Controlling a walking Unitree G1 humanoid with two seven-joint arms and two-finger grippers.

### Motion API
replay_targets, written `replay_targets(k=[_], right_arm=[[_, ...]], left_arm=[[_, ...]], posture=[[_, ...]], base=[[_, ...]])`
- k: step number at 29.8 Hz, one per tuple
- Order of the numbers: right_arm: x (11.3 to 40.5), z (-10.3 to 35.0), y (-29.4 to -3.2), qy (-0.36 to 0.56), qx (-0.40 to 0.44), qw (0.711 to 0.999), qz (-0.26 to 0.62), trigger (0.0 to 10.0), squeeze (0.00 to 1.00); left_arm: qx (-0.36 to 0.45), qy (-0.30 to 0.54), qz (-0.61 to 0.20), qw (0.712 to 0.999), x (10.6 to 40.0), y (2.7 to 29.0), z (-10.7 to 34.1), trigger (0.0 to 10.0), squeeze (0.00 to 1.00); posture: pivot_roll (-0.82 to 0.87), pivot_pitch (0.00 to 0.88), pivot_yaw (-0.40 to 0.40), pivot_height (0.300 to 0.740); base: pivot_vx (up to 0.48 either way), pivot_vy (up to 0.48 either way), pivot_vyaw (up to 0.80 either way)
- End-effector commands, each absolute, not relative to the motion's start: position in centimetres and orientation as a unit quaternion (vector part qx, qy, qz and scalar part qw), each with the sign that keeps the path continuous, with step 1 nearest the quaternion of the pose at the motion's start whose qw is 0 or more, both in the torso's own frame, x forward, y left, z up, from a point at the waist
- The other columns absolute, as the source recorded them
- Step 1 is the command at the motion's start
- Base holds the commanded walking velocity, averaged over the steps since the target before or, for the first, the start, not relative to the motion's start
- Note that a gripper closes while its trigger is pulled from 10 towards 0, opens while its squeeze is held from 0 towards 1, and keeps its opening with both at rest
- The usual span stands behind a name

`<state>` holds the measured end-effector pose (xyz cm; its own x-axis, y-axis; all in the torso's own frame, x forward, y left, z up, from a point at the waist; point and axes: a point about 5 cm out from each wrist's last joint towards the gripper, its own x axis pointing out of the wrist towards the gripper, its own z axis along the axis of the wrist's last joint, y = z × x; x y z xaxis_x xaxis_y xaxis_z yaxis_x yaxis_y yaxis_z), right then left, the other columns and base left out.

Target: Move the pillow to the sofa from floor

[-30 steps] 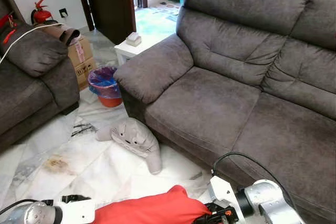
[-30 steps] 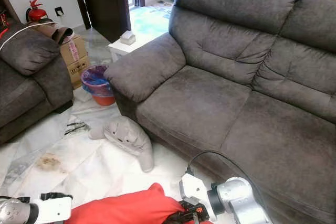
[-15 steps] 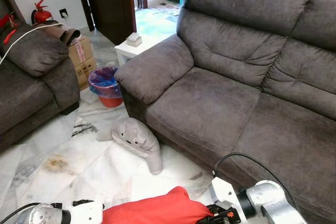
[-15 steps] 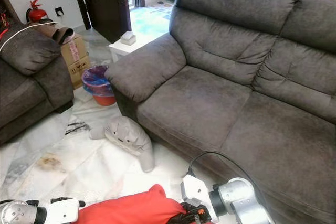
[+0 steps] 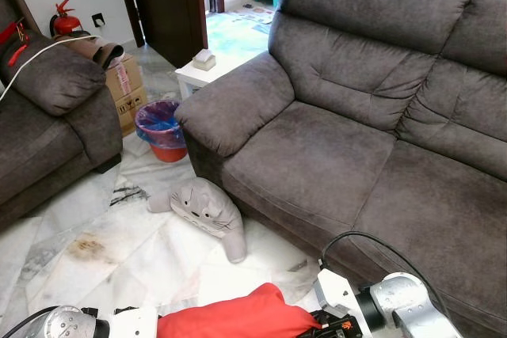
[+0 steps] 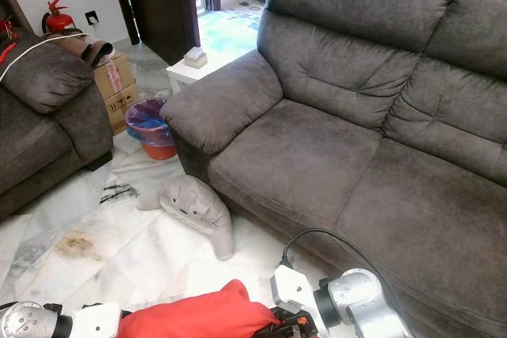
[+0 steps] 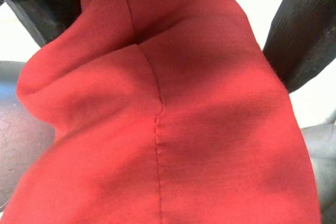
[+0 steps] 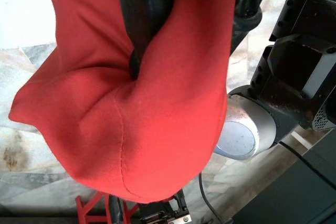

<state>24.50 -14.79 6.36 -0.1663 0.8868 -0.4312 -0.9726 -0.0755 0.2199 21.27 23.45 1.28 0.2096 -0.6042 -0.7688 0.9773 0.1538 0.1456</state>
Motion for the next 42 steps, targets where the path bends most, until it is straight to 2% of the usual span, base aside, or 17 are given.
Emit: replay_targets(k=[1, 2, 3, 4, 5, 42], right_arm=[[24.67, 7.73, -13.51, 0.184, -0.092, 0.632, 0.747, 10.0, 0.0], [24.68, 7.72, -13.5, 0.183, -0.092, 0.632, 0.747, 10.0, 0.0], [24.68, 7.72, -13.5, 0.184, -0.092, 0.632, 0.747, 10.0, 0.0], [24.7, 7.72, -13.5, 0.184, -0.093, 0.632, 0.747, 10.0, 0.0], [24.72, 7.74, -13.49, 0.183, -0.093, 0.632, 0.747, 10.0, 0.0], [25.02, 7.45, -13.62, 0.191, -0.093, 0.638, 0.74, 10.0, 0.0]], left_arm=[[0.336, 0.283, -0.567, 0.697, 21.29, 23.25, 1.3, 10.0, 0.0], [0.336, 0.283, -0.567, 0.697, 21.31, 23.26, 1.29, 10.0, 0.0], [0.336, 0.284, -0.567, 0.697, 21.31, 23.27, 1.28, 9.3, 0.0], [0.336, 0.284, -0.565, 0.698, 21.35, 23.29, 1.28, 3.2, 0.0], [0.335, 0.286, -0.565, 0.697, 21.32, 23.3, 1.26, 0.0, 0.0], [0.33, 0.272, -0.571, 0.701, 21.45, 22.79, 1.45, 0.0, 0.0]], posture=[[0.14, 0.128, -0.034, 0.74], [0.14, 0.128, -0.034, 0.74], [0.14, 0.128, -0.034, 0.74], [0.14, 0.128, -0.034, 0.74], [0.14, 0.129, -0.034, 0.74], [0.14, 0.126, -0.039, 0.74]], base=[[0.0, 0.0, 0.0], [0.0, 0.0, 0.0], [0.0, 0.0, 0.0], [0.0, 0.0, 0.0], [0.0, 0.0, 0.0], [0.0, 0.0, 0.0]])
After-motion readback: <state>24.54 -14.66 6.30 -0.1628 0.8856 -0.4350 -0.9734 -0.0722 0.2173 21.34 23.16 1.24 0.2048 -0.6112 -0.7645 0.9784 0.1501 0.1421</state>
